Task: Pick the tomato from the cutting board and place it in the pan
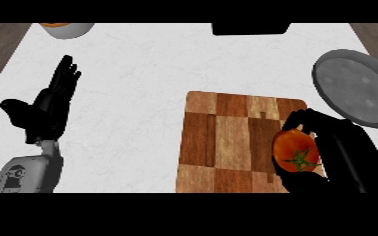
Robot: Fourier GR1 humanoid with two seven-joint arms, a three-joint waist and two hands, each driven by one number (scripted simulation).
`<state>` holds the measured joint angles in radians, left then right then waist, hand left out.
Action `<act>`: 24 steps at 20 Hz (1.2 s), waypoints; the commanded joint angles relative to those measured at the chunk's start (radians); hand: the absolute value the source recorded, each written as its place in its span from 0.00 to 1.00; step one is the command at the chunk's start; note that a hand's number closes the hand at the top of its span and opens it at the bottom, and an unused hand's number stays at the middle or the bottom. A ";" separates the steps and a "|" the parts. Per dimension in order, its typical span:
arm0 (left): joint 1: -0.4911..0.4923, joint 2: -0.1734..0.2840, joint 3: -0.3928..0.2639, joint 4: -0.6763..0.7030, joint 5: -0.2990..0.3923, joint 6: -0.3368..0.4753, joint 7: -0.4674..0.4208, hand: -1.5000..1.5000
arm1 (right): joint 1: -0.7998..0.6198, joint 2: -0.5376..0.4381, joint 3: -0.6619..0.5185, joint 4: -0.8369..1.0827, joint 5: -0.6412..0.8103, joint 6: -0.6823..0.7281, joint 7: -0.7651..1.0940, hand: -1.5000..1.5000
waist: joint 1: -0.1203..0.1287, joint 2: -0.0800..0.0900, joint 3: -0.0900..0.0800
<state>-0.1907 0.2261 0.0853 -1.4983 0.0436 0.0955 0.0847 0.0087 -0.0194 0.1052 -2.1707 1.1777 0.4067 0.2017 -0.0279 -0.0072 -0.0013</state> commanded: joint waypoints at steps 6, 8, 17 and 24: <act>0.003 -0.025 -0.027 0.007 -0.021 -0.003 -0.023 0.50 | -0.208 0.019 -0.388 -0.015 -0.400 0.043 0.136 1.00 | 0.023 0.008 0.003; -0.010 -0.014 -0.012 0.025 -0.013 -0.015 -0.030 0.50 | -0.307 -0.030 -0.508 0.100 -0.422 0.030 0.122 1.00 | 0.029 0.010 0.002; -0.040 -0.015 -0.010 0.021 0.000 -0.033 0.007 0.50 | -0.432 -0.391 -0.717 0.674 -0.412 -0.152 -0.188 1.00 | 0.044 0.013 0.003; -0.038 -0.015 -0.011 0.046 -0.008 -0.046 -0.041 0.50 | -0.513 -0.528 -0.734 1.159 -0.274 -0.456 -0.424 1.00 | 0.069 0.024 0.004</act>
<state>-0.2370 0.1985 0.0620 -1.4672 0.0247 0.0731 0.0676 -0.4522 -0.4620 -0.6045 -1.2484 0.8582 0.0762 -0.1140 0.0310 0.0137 0.0025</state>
